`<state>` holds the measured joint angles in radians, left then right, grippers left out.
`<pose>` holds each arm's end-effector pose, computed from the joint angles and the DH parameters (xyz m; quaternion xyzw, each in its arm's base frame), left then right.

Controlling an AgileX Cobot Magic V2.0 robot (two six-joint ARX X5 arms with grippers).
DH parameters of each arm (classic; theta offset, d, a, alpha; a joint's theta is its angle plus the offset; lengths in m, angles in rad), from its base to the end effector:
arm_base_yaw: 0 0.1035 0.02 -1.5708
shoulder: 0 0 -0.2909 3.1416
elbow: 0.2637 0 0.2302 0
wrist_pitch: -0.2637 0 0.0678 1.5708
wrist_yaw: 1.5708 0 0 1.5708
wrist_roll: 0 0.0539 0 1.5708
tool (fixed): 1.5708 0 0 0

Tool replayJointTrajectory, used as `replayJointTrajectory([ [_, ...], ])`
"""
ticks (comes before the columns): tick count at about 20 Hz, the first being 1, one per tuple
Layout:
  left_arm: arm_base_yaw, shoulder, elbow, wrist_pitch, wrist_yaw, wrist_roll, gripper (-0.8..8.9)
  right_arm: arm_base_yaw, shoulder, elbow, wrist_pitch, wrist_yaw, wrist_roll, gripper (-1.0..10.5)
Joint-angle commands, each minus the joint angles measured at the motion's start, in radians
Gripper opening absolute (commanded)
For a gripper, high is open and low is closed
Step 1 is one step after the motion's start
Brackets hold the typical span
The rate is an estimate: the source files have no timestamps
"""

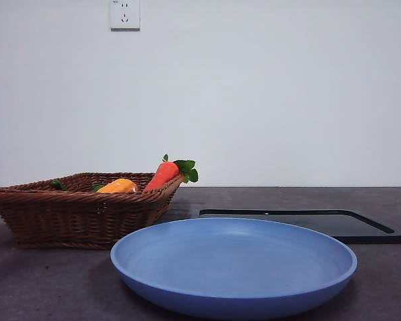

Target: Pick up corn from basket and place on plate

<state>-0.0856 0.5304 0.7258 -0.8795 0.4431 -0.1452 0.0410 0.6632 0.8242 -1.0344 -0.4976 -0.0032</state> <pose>0.0635 -0.0286 0.2790 -0.1254 0.3471 -0.2216 0.9026 0.0734 0.0288 0.2892 0.0943 0.4116 0.2417 0.8736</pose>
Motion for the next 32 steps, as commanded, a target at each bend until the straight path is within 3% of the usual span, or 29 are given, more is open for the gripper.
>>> replayJointTrajectory([
  [1,-0.001,0.012,0.016,0.012,0.003,-0.005,3.94,0.015,0.031,0.016,0.013,-0.006,0.023,3.1],
  [10,-0.001,0.012,0.016,0.013,0.005,-0.005,3.91,0.14,0.241,0.016,0.154,-0.006,0.057,3.1],
  [23,-0.001,0.012,0.016,0.013,0.005,-0.005,3.91,0.319,0.741,0.016,0.449,0.053,0.048,3.0],
  [28,-0.001,0.012,0.016,0.017,0.005,-0.004,3.91,0.361,0.858,0.016,0.52,0.055,0.048,2.5],
  [32,-0.001,0.012,0.016,0.022,0.005,-0.004,3.91,0.364,0.911,0.016,0.541,0.057,0.049,1.2],
])
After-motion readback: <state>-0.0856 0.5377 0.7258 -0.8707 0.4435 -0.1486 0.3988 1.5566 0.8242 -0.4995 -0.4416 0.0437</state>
